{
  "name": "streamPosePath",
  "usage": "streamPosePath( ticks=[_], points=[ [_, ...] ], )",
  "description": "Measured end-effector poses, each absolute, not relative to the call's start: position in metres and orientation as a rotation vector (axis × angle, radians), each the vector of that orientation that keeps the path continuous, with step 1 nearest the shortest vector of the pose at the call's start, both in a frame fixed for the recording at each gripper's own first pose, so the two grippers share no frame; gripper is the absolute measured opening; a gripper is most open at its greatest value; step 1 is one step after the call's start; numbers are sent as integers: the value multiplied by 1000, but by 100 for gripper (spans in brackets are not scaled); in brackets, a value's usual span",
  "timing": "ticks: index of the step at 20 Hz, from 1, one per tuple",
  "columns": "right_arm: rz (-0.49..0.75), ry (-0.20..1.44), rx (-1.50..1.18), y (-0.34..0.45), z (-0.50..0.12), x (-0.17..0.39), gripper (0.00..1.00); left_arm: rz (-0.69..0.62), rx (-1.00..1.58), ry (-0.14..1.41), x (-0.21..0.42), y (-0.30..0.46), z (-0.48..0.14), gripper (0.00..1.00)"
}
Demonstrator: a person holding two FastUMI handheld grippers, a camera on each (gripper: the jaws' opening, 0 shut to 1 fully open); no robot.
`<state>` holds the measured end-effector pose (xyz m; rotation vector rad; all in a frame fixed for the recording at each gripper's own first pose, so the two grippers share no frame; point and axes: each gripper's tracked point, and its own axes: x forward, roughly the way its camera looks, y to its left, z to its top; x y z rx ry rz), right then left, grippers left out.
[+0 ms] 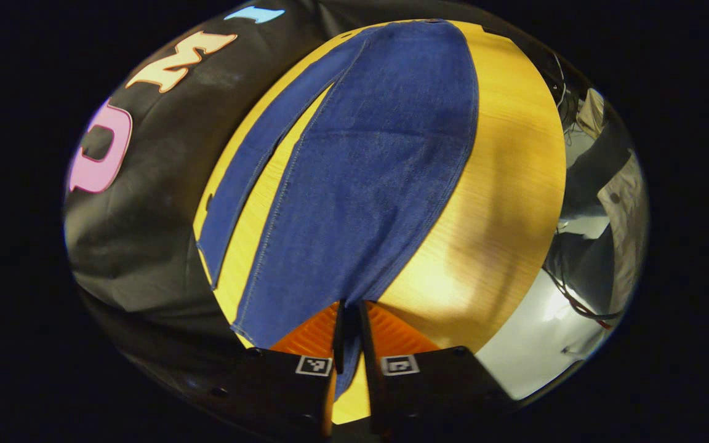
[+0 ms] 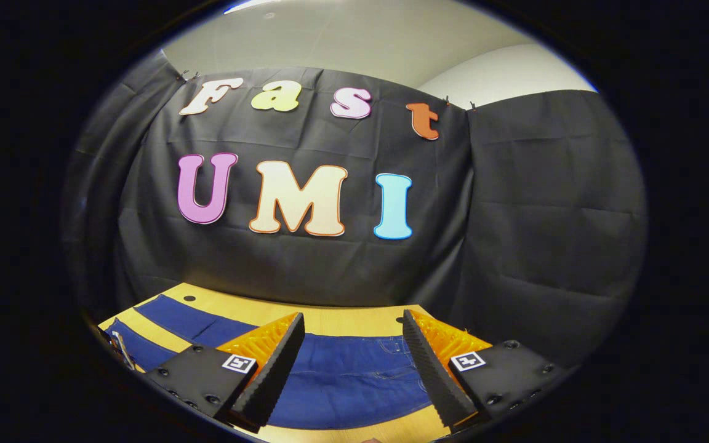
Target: Grasp the waist and the cuffs of the jeans and fold them to make the two legs overlap; first hold the waist and fold one-third of the jeans toward the cuffs, then hold the cuffs and fold the remaining one-third in the same direction to finish folding.
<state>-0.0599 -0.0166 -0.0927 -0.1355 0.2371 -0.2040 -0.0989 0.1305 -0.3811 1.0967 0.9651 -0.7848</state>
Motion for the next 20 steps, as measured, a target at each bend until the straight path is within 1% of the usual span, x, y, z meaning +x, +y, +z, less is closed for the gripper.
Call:
streamPosePath(
  ticks=[1, 2, 4, 7, 8, 11, 12, 15, 18, 19, 20],
  points=[
    [-205, 244, -139, -19, -94, -62, 99, -762, 1101, 974, -98, 135, -379, 10],
    [-203, 251, -150, -23, -97, -64, 99, -742, 1118, 967, -95, 133, -380, 3],
    [-199, 277, -199, -38, -106, -66, 99, -705, 1118, 959, -98, 133, -378, 0],
    [-146, 341, -320, -59, -124, -67, 100, -704, 1087, 971, -102, 132, -379, 0],
    [-123, 361, -383, -70, -131, -68, 99, -704, 1074, 983, -102, 133, -379, 0],
    [-47, 446, -589, -103, -166, -74, 99, -710, 1093, 997, -102, 133, -380, 0],
    [-17, 489, -646, -114, -185, -78, 100, -707, 1109, 1002, -103, 133, -380, 0],
    [73, 614, -765, -142, -241, -95, 99, -689, 1138, 1016, -104, 134, -381, 0],
    [172, 733, -856, -162, -290, -117, 99, -665, 1160, 1028, -104, 134, -380, 0],
    [204, 778, -879, -168, -304, -125, 100, -660, 1175, 1028, -104, 135, -380, 0],
    [228, 810, -895, -175, -317, -128, 99, -655, 1191, 1027, -104, 135, -381, 0]
  ],
)
